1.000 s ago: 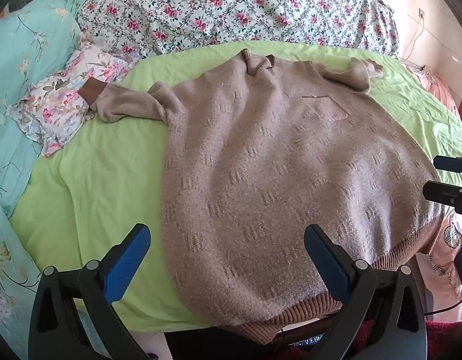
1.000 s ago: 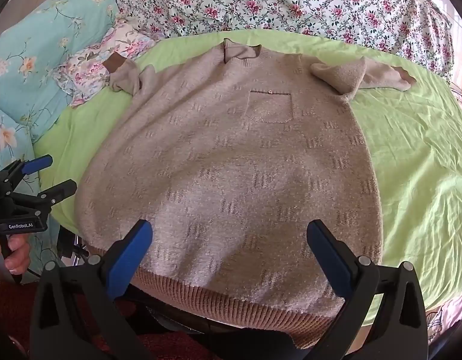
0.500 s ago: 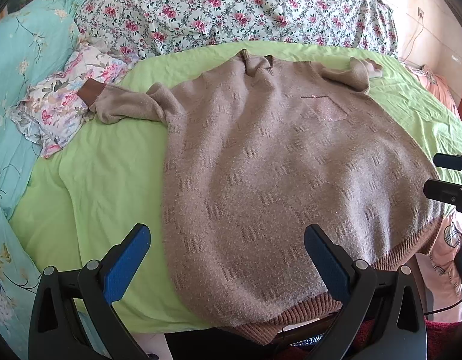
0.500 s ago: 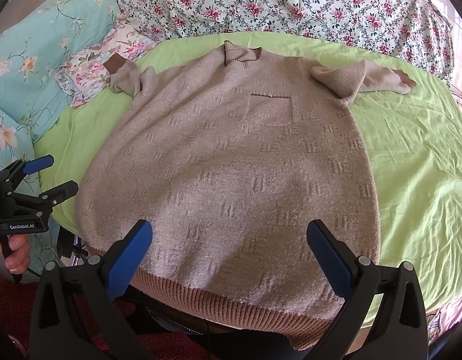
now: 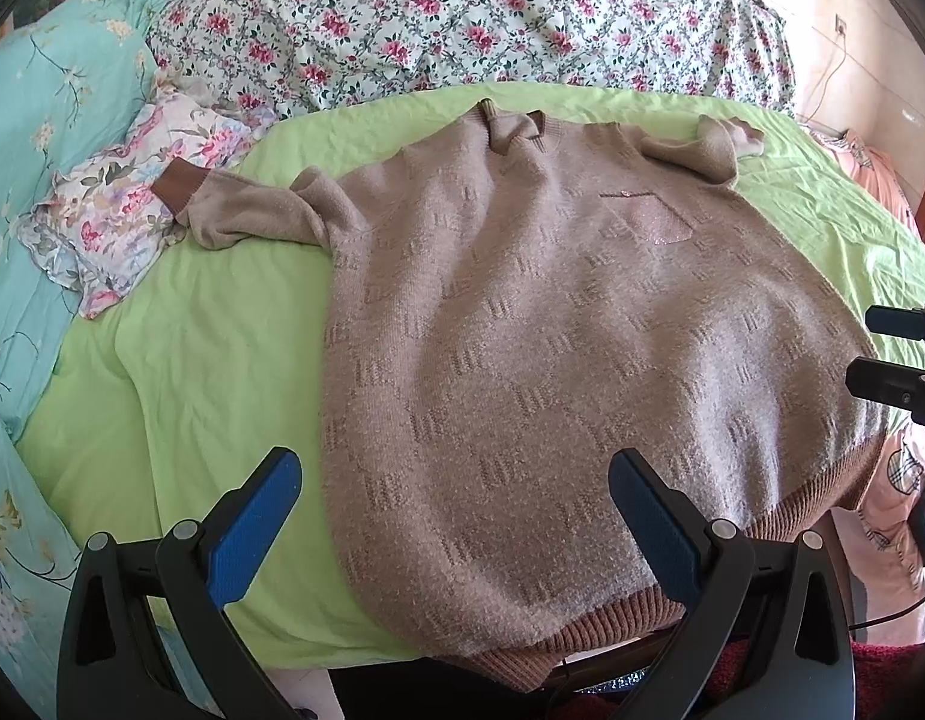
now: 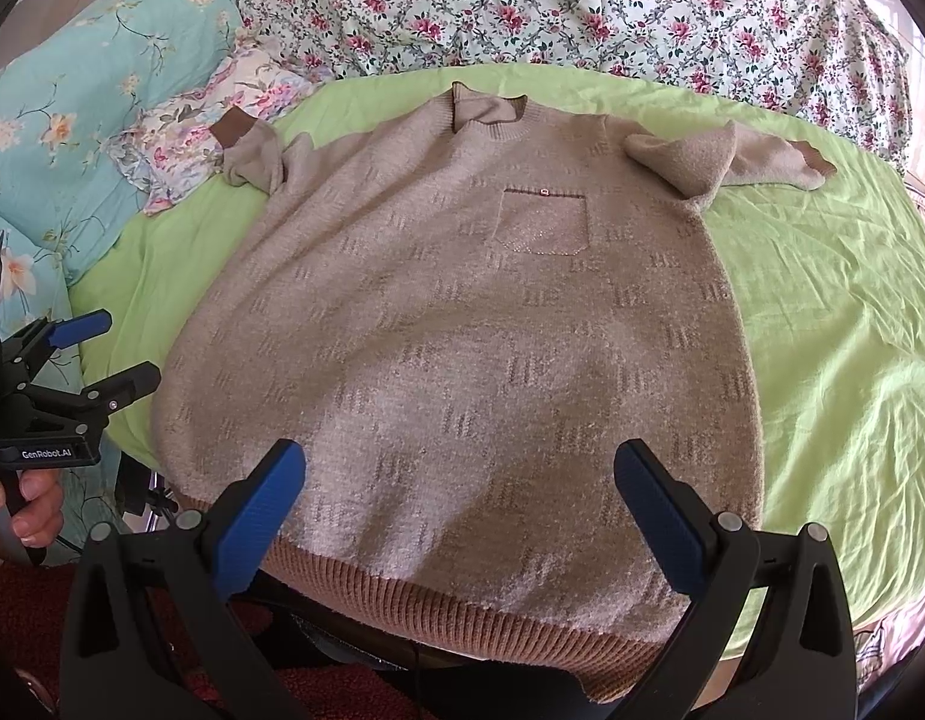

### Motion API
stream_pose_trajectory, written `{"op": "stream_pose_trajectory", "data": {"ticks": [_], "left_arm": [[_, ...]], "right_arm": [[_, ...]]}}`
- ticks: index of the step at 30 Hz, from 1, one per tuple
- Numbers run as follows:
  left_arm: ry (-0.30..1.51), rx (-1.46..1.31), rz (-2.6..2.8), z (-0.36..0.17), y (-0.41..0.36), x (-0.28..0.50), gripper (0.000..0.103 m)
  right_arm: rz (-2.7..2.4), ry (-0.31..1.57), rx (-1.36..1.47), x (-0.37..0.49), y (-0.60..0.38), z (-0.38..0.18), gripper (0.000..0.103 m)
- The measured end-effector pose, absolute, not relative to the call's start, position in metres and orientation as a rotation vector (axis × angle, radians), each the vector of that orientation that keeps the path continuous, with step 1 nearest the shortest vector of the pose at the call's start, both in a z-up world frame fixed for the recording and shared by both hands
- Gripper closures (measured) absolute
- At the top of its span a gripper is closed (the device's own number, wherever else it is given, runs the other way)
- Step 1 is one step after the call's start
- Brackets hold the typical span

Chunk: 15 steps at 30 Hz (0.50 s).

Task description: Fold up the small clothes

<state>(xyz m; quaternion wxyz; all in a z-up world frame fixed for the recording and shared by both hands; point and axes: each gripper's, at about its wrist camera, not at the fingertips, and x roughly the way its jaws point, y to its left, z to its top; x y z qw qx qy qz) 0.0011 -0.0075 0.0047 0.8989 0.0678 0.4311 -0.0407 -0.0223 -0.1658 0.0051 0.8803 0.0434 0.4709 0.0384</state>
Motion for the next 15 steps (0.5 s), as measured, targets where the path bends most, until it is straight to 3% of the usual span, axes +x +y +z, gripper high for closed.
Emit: {"op": "stream_pose_trajectory", "data": {"ticks": [15], "left_arm": [[0.967, 0.164, -0.08, -0.005, -0.004, 0.012, 0.001]], "right_arm": [[0.075, 1.004, 0.069, -0.016, -0.158, 0.003, 0.0]]}}
